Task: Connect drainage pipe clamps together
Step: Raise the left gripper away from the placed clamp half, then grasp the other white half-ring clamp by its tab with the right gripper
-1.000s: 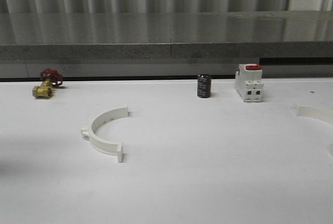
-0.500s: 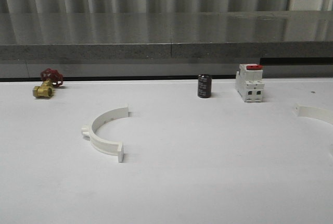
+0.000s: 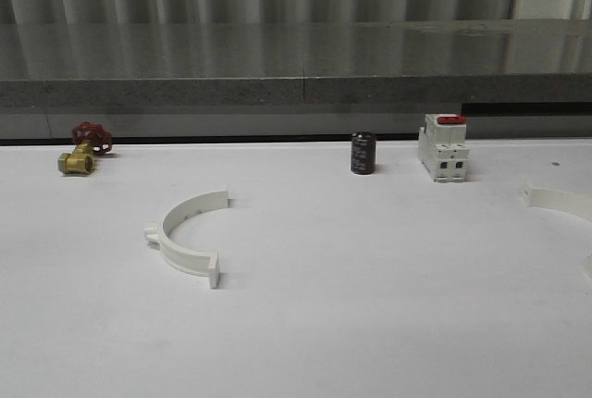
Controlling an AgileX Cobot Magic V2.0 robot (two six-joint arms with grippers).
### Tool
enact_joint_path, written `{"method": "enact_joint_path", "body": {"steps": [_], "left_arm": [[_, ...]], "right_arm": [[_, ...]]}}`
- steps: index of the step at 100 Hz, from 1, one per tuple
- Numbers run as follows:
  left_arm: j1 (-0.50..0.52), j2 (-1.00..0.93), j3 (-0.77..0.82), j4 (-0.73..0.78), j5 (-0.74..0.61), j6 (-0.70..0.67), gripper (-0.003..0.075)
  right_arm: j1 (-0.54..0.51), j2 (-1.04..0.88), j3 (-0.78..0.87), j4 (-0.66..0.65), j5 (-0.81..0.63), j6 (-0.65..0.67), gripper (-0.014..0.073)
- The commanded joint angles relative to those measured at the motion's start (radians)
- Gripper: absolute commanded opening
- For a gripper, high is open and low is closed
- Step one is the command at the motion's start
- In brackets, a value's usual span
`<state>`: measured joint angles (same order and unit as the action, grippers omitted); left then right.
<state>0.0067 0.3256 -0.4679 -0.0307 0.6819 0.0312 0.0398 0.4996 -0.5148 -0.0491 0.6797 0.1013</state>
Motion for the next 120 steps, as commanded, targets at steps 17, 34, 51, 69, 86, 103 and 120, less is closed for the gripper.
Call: {"method": "enact_joint_path", "body": {"steps": [17,34,51,69,86,103,120], "left_arm": [[-0.001,-0.049,-0.005,-0.006,-0.073,0.001,-0.0021],[-0.001,-0.049,-0.005,-0.006,-0.073,0.001,-0.0021],[-0.001,-0.049,-0.005,-0.006,-0.073,0.001,-0.0021],[-0.001,-0.049,-0.005,-0.006,-0.073,0.001,-0.0021],[-0.001,-0.049,-0.005,-0.006,-0.073,0.001,-0.0021],[-0.001,-0.049,-0.005,-0.006,-0.073,0.001,-0.0021],[-0.001,-0.049,-0.005,-0.006,-0.073,0.001,-0.0021]], "right_arm": [[-0.003,0.337,-0.244,0.000,0.097,-0.010,0.0206],[-0.003,0.518,-0.350,0.000,0.130,-0.010,0.0491],[-0.004,0.681,-0.419,0.000,0.128,-0.010,0.0472],[-0.011,0.870,-0.495,0.002,0.161,-0.010,0.0468],[-0.065,1.023,-0.582,0.044,0.164,-0.010,0.0468],[-0.106,1.140,-0.638,0.064,0.163,-0.010,0.0468],[-0.108,1.235,-0.667,0.064,0.114,-0.010,0.0468]]}}
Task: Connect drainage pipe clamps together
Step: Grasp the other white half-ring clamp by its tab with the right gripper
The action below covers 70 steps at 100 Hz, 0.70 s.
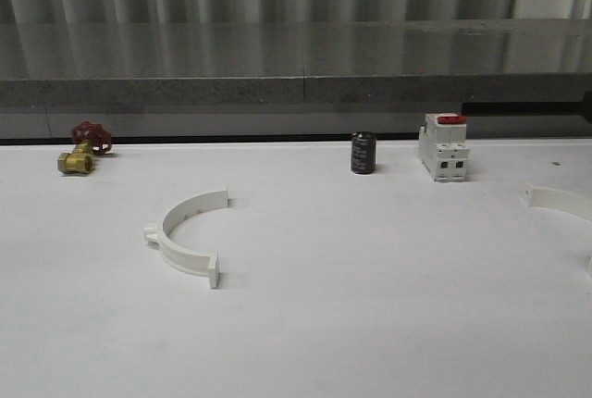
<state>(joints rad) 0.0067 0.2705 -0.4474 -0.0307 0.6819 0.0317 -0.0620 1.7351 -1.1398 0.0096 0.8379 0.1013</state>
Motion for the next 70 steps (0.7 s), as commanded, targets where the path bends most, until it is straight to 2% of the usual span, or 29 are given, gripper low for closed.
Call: {"method": "enact_joint_path", "body": {"steps": [1,36,43,53,59,65,70], "left_arm": [[-0.001,0.006,-0.025,-0.006,-0.073,0.000,-0.0021],[-0.001,0.006,-0.025,-0.006,-0.073,0.000,-0.0021],[-0.001,0.006,-0.025,-0.006,-0.073,0.000,-0.0021],[-0.001,0.006,-0.025,-0.006,-0.073,0.000,-0.0021],[-0.001,0.006,-0.025,-0.006,-0.073,0.000,-0.0021],[-0.001,0.006,-0.025,-0.006,-0.073,0.000,-0.0021],[-0.001,0.006,-0.025,-0.006,-0.073,0.000,-0.0021]], "right_arm": [[-0.006,0.003,-0.043,0.006,-0.046,-0.010,0.0468],[-0.008,0.103,-0.046,0.007,-0.168,-0.010,0.0457],[-0.008,0.105,-0.046,0.007,-0.173,-0.010,0.0371],[-0.008,0.105,-0.046,0.007,-0.176,-0.010,0.0146],[-0.008,0.104,-0.046,0.007,-0.177,-0.010,0.0042],[-0.008,0.103,-0.046,0.007,-0.184,-0.010,-0.0003],[-0.007,0.099,-0.046,0.008,-0.185,-0.010,-0.0006]]}}
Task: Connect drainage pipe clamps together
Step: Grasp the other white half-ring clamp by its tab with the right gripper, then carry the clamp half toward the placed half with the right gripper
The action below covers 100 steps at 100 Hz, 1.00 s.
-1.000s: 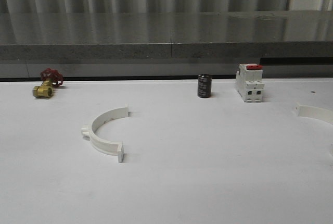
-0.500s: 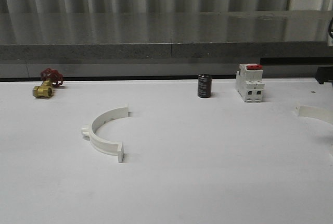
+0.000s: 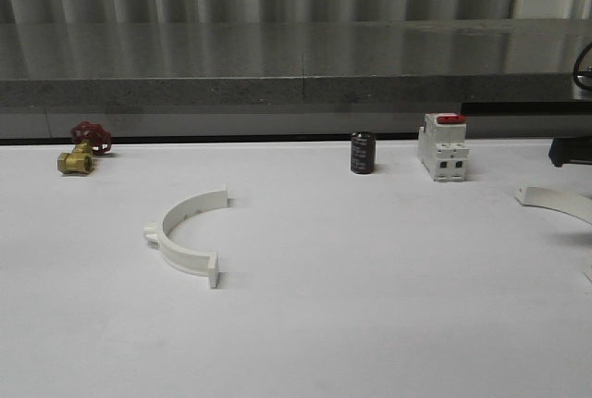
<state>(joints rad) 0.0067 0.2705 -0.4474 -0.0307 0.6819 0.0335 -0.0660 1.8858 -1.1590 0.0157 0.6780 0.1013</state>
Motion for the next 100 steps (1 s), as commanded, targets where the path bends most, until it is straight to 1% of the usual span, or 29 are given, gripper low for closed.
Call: {"method": "enact_joint_path", "body": {"steps": [1,8,32,40,47,54,61,71,76,80,89,100], "left_arm": [[-0.001,0.006,-0.025,-0.006,-0.073,-0.002,-0.0021],[-0.001,0.006,-0.025,-0.006,-0.073,-0.002,-0.0021],[-0.001,0.006,-0.025,-0.006,-0.073,-0.002,-0.0021],[-0.001,0.006,-0.025,-0.006,-0.073,-0.002,-0.0021],[-0.001,0.006,-0.025,-0.006,-0.073,-0.002,-0.0021],[-0.001,0.006,-0.025,-0.006,-0.073,-0.002,-0.0021],[-0.001,0.006,-0.025,-0.006,-0.073,-0.002,-0.0021],[-0.001,0.006,-0.025,-0.006,-0.073,-0.002,-0.0021],[-0.001,0.006,-0.025,-0.006,-0.073,-0.002,-0.0021],[-0.001,0.006,-0.025,-0.006,-0.073,-0.002,-0.0021],[-0.001,0.006,-0.025,-0.006,-0.073,-0.002,-0.0021],[-0.001,0.006,-0.025,-0.006,-0.073,-0.002,-0.0021]], "right_arm": [[-0.003,-0.051,-0.027,0.002,-0.025,-0.010,-0.0005],[-0.003,-0.058,-0.027,0.006,-0.013,-0.010,-0.0003],[-0.001,-0.091,-0.028,0.082,0.022,-0.010,-0.0003],[0.019,-0.101,-0.035,0.095,0.044,-0.010,-0.0003],[0.057,-0.101,-0.059,0.095,0.087,0.004,-0.0003],[0.105,-0.101,-0.090,0.081,0.119,0.074,-0.0003],[0.159,-0.101,-0.131,0.031,0.150,0.176,-0.0003],[0.247,-0.095,-0.201,-0.092,0.209,0.366,-0.0003],[0.288,-0.092,-0.231,-0.139,0.247,0.432,-0.0003],[0.321,-0.092,-0.250,-0.154,0.266,0.463,-0.0003],[0.390,-0.092,-0.295,-0.147,0.295,0.483,-0.0003],[0.459,-0.092,-0.314,-0.147,0.315,0.548,-0.0003]]}}
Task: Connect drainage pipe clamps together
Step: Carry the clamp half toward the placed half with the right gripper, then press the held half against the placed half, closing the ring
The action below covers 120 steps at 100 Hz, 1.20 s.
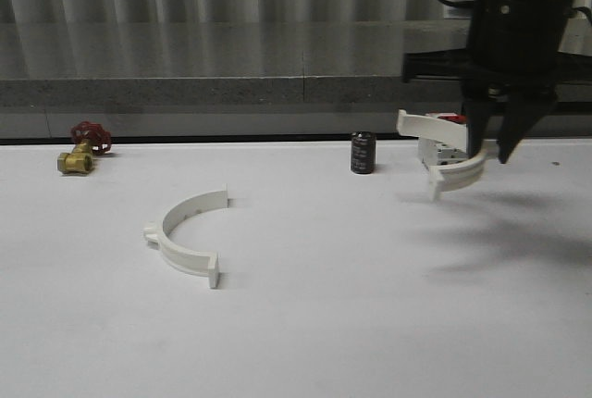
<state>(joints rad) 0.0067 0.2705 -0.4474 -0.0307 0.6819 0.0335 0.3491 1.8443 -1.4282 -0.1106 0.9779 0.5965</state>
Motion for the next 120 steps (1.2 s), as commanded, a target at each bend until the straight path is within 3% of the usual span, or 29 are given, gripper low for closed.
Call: {"method": "enact_joint_path", "body": {"steps": [1,22,59,93,120], "left_arm": [[-0.001,0.006,-0.025,-0.006,-0.073,-0.002,-0.0021],[-0.001,0.006,-0.025,-0.006,-0.073,-0.002,-0.0021],[-0.001,0.006,-0.025,-0.006,-0.073,-0.002,-0.0021],[-0.001,0.006,-0.025,-0.006,-0.073,-0.002,-0.0021],[-0.001,0.006,-0.025,-0.006,-0.073,-0.002,-0.0021]], "right_arm": [[0.052,-0.051,-0.044,-0.021,0.016,0.061,-0.0003],[0.155,-0.011,-0.070,0.010,-0.004,0.112,-0.0003],[0.247,0.178,-0.269,0.065,0.017,0.183,-0.0003],[0.292,0.322,-0.416,0.054,0.077,0.216,-0.0003],[0.297,0.349,-0.434,0.032,0.079,0.222,-0.0003]]}}
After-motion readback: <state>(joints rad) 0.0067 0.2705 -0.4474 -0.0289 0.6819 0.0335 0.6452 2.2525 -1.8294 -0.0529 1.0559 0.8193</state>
